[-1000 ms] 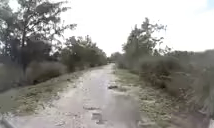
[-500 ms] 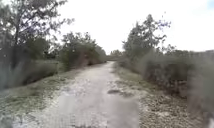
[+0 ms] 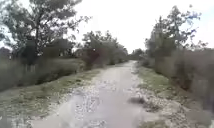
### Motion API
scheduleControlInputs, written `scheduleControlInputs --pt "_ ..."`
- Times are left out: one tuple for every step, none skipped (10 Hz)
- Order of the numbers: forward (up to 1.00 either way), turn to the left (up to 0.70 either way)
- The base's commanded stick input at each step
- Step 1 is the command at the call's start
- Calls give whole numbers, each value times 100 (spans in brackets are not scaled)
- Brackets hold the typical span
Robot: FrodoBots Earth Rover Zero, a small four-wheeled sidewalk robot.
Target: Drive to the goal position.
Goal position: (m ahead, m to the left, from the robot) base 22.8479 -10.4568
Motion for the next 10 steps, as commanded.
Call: scheduleControlInputs --pt "70 0" --pt "70 0" --pt "70 0" --pt "70 0" --pt "70 0" --pt "70 0" --pt "70 0" --pt "70 0" --pt "70 0" --pt "70 0"
